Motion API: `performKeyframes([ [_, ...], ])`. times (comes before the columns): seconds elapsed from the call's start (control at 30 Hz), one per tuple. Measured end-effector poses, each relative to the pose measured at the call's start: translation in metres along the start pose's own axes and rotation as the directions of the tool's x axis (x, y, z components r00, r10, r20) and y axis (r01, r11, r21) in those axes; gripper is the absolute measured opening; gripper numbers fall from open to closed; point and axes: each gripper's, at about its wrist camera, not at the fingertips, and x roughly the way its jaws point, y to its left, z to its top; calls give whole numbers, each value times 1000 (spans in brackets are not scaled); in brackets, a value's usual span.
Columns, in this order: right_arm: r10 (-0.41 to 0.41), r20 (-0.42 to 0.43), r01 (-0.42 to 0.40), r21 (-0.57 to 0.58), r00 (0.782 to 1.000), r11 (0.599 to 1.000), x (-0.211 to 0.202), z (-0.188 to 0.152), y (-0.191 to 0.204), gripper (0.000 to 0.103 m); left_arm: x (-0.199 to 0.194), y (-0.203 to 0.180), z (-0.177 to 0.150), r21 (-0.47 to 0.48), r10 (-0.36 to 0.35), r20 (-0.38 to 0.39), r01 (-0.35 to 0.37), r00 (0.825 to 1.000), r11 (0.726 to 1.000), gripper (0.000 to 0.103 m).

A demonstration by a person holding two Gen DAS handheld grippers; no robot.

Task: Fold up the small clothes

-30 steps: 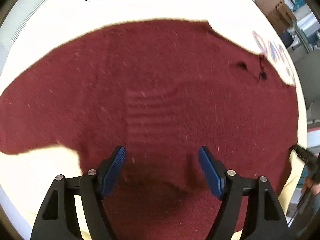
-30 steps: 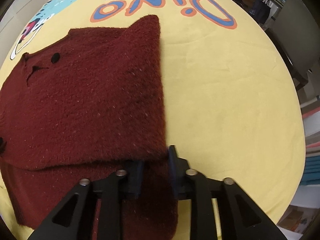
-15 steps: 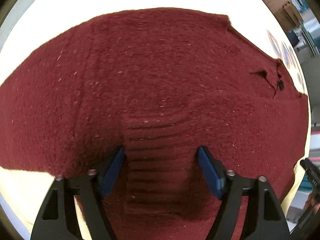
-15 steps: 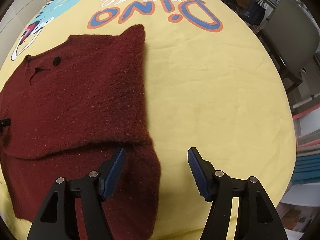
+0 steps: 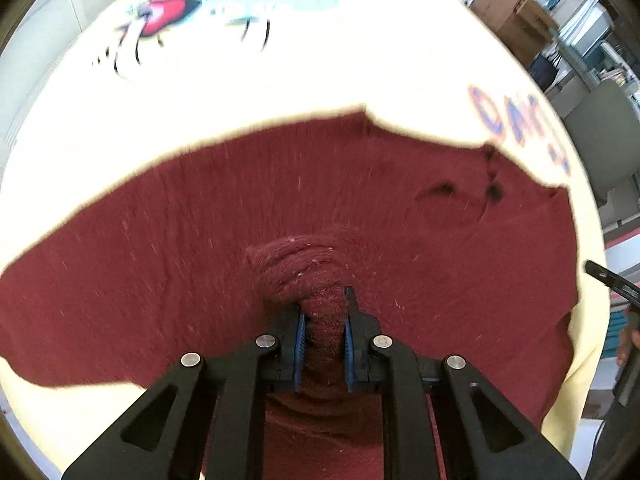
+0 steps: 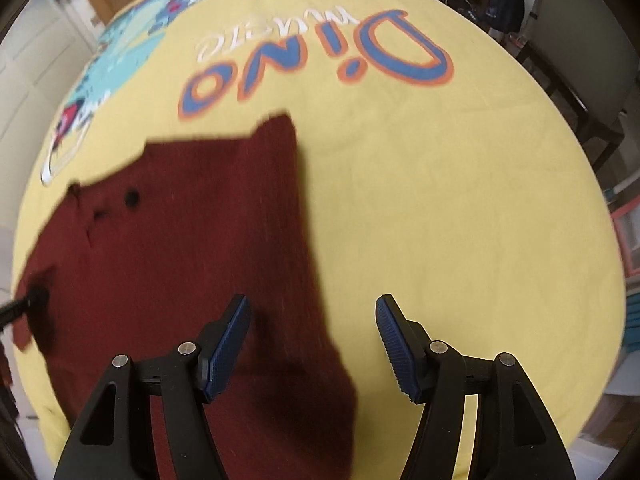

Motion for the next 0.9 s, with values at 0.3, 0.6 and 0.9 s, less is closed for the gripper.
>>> performKeyframes([
  [0.3, 96, -71, -95, 20, 993, 995, 51, 31, 12, 22, -39, -4, 22, 43, 48, 109, -52, 993, 998, 13],
  [0.6, 29, 111, -32, 26, 993, 999, 26, 17, 10, 17, -17, 33, 17, 48, 137, 97, -142, 986, 989, 13],
  [0.9, -74, 59, 75, -11, 996, 997, 44, 15, 19, 45, 31, 50, 1, 20, 177, 22, -177, 984, 984, 23],
])
